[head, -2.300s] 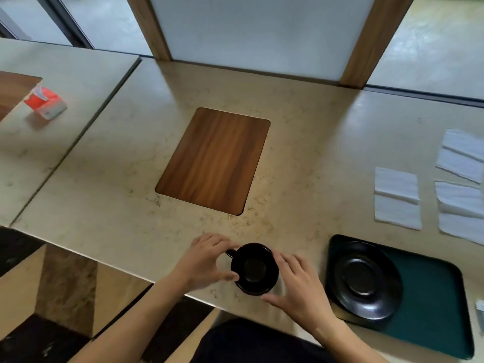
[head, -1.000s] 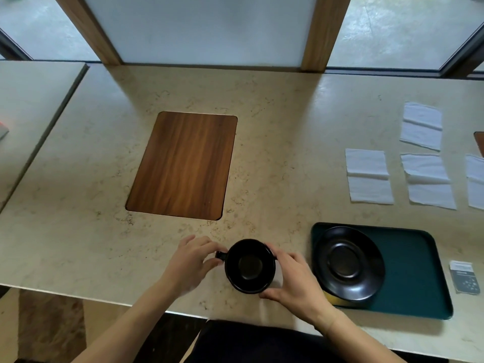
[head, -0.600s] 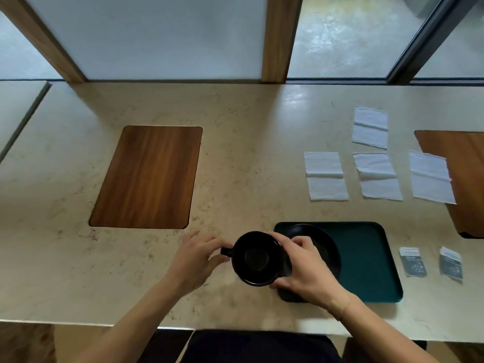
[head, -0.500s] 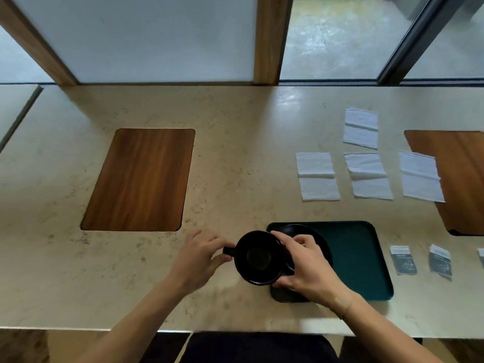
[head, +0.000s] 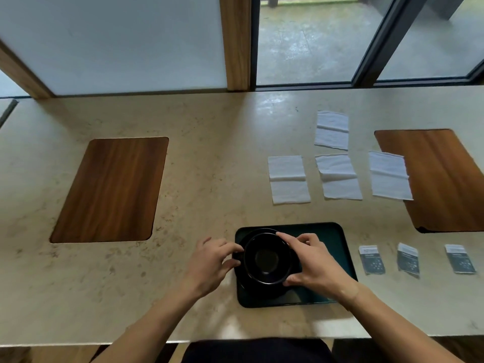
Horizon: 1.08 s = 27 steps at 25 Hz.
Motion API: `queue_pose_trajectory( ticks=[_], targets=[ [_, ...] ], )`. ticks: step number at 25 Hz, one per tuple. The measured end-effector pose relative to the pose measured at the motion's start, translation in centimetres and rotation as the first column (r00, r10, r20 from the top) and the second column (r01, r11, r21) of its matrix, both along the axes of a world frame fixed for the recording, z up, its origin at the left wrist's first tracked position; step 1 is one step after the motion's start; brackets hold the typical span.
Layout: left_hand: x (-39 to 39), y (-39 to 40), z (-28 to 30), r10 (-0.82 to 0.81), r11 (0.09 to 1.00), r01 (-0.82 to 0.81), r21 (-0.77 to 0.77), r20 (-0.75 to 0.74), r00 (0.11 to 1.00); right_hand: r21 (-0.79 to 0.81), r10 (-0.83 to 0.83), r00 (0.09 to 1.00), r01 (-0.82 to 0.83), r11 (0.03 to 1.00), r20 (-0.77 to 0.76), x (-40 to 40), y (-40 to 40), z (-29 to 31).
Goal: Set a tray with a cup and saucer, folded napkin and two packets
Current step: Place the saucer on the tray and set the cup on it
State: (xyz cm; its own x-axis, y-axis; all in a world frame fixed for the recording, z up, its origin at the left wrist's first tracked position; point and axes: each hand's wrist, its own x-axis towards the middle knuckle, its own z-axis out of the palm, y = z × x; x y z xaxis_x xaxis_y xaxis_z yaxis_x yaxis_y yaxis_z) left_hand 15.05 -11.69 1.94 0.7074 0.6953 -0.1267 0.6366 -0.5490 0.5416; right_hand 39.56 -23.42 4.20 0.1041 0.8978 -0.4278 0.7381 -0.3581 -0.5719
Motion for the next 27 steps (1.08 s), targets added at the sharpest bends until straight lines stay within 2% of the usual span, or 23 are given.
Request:
queue_pose_trajectory(
  ticks=[23, 27],
  targets=[
    [0.2, -0.5, -0.1, 0.058, 0.998, -0.058, -0.016, -0.029, 0.998, -0.019, 0.058, 0.996, -0.059, 0.998, -0.061, 1.3, 0.6, -1.0],
    [0.8, -1.0, 1.0, 0.083, 0.996, -0.084, -0.022, -0.034, 0.996, 0.011, 0.131, 0.991, -0.13, 0.991, -0.035, 2.0, 0.6, -0.9]
  ],
)
